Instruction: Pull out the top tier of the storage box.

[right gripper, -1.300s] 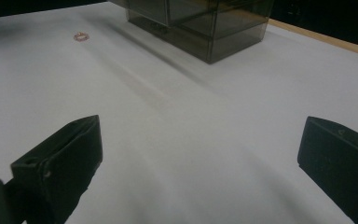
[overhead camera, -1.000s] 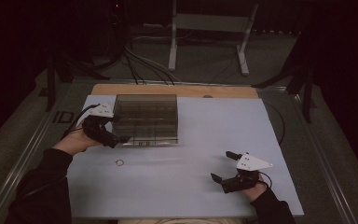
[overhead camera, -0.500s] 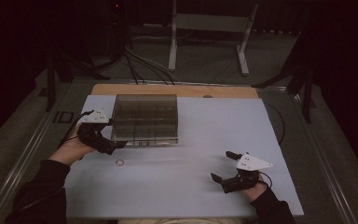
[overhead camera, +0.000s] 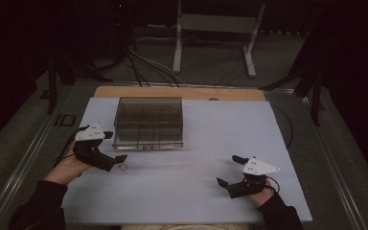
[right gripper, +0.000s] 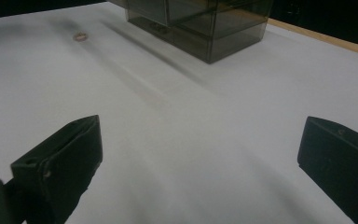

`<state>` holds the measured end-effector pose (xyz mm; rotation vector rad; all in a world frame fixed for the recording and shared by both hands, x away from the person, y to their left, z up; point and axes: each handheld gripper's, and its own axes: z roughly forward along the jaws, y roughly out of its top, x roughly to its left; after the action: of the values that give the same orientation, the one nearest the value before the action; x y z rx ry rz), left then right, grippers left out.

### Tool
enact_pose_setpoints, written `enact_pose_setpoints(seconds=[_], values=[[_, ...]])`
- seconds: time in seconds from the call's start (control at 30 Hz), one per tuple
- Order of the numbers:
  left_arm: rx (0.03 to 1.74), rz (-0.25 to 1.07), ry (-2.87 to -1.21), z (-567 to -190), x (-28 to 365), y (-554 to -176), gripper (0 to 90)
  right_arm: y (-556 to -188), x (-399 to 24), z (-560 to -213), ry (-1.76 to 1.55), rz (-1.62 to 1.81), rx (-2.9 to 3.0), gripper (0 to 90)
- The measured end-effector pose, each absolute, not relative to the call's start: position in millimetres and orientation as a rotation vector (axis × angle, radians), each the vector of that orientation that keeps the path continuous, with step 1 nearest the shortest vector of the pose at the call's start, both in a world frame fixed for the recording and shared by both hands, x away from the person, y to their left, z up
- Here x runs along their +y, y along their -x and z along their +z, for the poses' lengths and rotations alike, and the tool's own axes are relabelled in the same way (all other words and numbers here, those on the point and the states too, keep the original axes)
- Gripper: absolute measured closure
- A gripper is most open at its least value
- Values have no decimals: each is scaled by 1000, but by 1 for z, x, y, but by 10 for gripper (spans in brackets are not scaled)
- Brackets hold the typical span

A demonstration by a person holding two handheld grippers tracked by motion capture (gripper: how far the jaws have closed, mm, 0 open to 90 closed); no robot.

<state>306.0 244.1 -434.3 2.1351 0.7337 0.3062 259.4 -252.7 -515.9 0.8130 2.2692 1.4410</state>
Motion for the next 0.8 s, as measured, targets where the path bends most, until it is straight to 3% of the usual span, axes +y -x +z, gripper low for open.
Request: enact_pose_setpoints(seconds=[0.8], values=[[854,353,-2115,-483,252,-255,0,-259,-252,-516,-812,1439,2273,0]])
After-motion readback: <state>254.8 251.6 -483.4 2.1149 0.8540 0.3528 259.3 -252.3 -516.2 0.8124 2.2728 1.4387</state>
